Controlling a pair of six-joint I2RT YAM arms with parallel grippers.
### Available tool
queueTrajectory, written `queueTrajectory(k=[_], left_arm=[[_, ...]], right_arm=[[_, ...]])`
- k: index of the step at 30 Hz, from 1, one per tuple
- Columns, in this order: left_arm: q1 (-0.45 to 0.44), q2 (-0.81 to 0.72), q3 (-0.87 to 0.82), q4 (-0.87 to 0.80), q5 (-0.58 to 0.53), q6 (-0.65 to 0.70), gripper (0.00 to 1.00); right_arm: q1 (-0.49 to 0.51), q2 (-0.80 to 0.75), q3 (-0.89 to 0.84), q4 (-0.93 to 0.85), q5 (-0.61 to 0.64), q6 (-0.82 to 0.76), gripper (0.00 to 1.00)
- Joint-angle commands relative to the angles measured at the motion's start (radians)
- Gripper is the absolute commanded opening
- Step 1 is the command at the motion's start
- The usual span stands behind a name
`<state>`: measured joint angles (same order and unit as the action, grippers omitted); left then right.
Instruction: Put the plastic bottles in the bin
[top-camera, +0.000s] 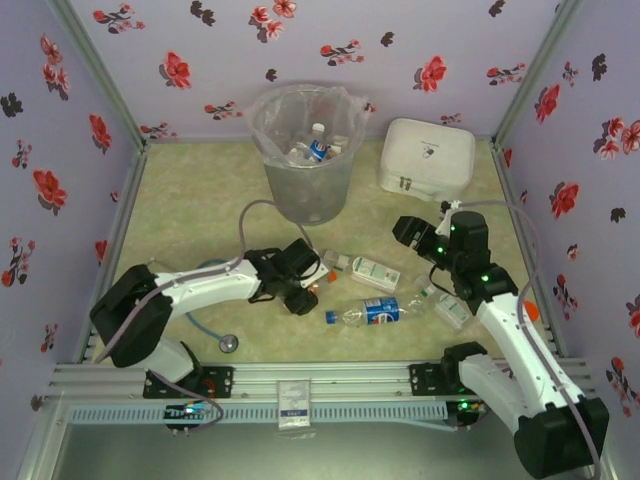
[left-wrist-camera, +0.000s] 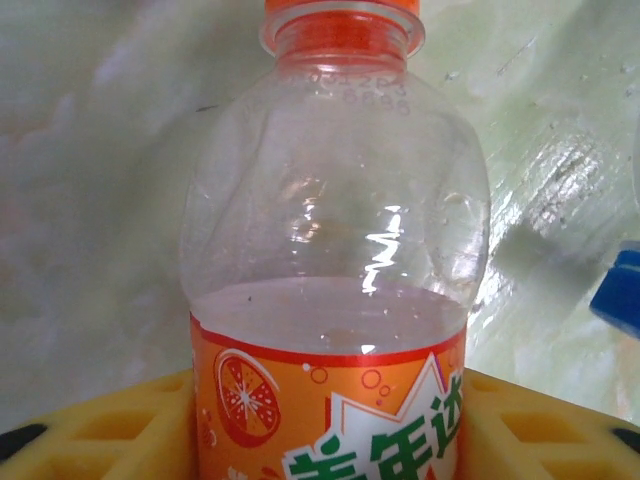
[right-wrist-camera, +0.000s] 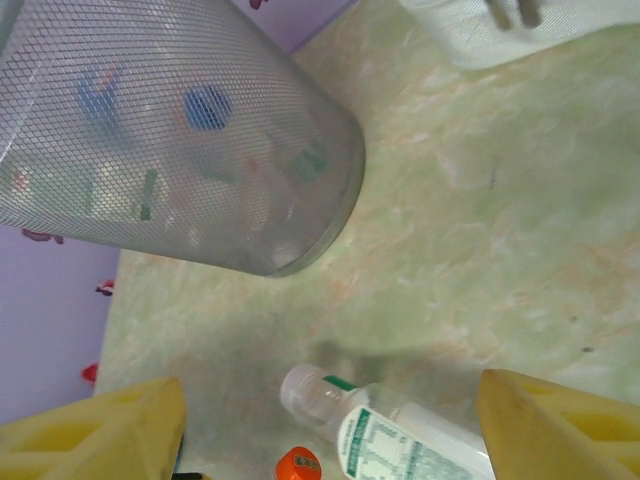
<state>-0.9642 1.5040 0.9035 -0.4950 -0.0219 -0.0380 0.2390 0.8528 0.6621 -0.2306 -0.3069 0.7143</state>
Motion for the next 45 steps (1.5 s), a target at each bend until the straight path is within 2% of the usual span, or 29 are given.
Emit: queueTrajectory(k=[1, 5, 7, 10, 13, 16, 20, 24, 28, 32, 41, 43, 45], left_arm=[[-0.007, -0.111, 0.024, -0.058, -0.076, 0.017, 0.53], [0.005, -0.209, 0.012, -0.005, -0.100, 0.013, 0.49], [0.012, -0.252, -0.008, 0.068, -0.099, -0.012, 0.45], [0.016, -0.289, -0.034, 0.163, -0.096, -0.051, 0.45], [0.018, -0.310, -0.061, 0.252, -0.084, -0.079, 0.44], [0.018, -0.320, -0.077, 0.301, -0.065, -0.095, 0.44], [0.018, -0.342, -0.097, 0.334, -0.043, -0.111, 0.44], [0.018, -0.386, -0.136, 0.380, -0.040, -0.124, 0.44], [0.022, -0.402, -0.144, 0.385, -0.086, -0.128, 0.44], [0.024, -0.384, -0.143, 0.395, -0.138, -0.149, 0.45], [0.024, -0.368, -0.135, 0.429, -0.139, -0.145, 0.49], [0.024, -0.380, -0.140, 0.426, -0.142, -0.148, 0.56], [0.024, -0.393, -0.143, 0.415, -0.166, -0.154, 0.69]], right_arm=[[0.023, 0.012, -0.002, 0.162, -0.069, 0.088, 0.76], [0.085, 0.042, 0.001, 0.258, -0.080, 0.119, 0.71], [0.134, 0.088, 0.007, 0.339, -0.108, 0.147, 0.66], [0.231, 0.171, 0.032, 0.465, -0.150, 0.174, 0.63], [0.330, 0.252, 0.075, 0.512, -0.148, 0.143, 0.64], [0.401, 0.332, 0.126, 0.528, -0.144, 0.099, 0.71], [0.434, 0.427, 0.167, 0.572, -0.163, 0.114, 0.75], [0.439, 0.468, 0.180, 0.490, -0.103, 0.095, 0.75], [0.439, 0.464, 0.182, 0.428, -0.088, 0.073, 0.75], [0.448, 0.460, 0.180, 0.425, -0.107, 0.085, 0.68], [0.450, 0.479, 0.205, 0.429, -0.087, 0.087, 0.34], [0.450, 0.473, 0.225, 0.400, -0.079, 0.066, 0.29], [0.445, 0.458, 0.255, 0.348, -0.062, 0.028, 0.25]])
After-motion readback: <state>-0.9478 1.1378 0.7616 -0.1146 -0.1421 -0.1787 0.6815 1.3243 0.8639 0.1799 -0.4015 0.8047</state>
